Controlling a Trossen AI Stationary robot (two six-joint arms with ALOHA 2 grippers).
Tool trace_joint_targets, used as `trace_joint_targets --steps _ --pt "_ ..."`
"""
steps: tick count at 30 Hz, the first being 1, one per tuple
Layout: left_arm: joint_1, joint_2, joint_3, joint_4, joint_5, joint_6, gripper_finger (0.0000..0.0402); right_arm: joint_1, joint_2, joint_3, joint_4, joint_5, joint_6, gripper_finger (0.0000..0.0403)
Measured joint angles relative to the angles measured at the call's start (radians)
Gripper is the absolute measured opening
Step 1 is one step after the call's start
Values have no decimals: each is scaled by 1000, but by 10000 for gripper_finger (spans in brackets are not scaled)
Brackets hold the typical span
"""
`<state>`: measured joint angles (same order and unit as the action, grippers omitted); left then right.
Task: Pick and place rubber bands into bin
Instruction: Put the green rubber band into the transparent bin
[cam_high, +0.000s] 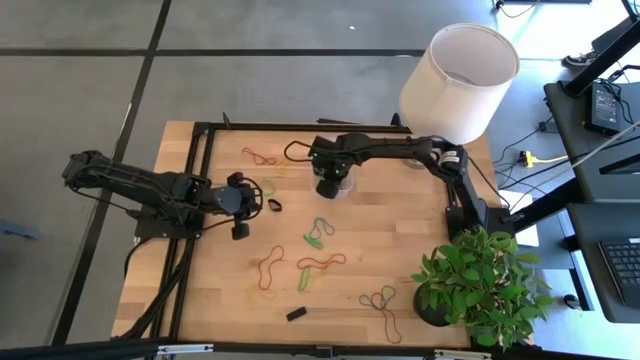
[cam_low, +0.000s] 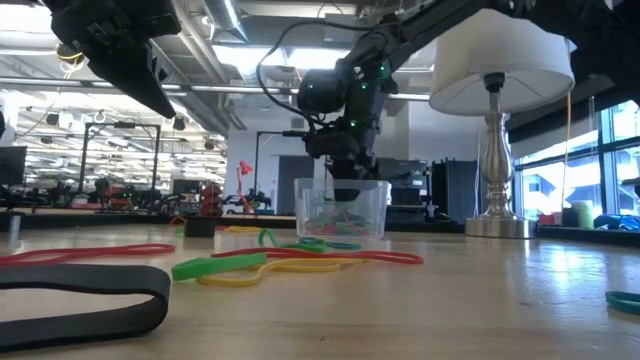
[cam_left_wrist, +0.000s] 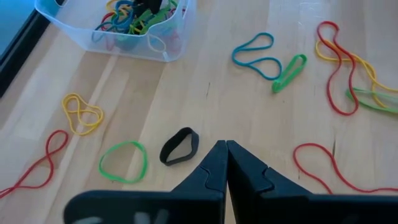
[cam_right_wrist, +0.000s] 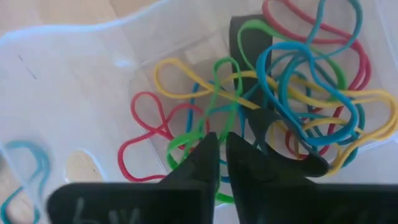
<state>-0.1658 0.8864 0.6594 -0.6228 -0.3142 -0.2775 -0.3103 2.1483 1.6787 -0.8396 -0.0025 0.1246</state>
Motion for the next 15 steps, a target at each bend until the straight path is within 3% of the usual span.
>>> trace_joint_targets --steps 15 --pt "0 0 0 0 26 3 2 0 -74 9 -39 6 106 128"
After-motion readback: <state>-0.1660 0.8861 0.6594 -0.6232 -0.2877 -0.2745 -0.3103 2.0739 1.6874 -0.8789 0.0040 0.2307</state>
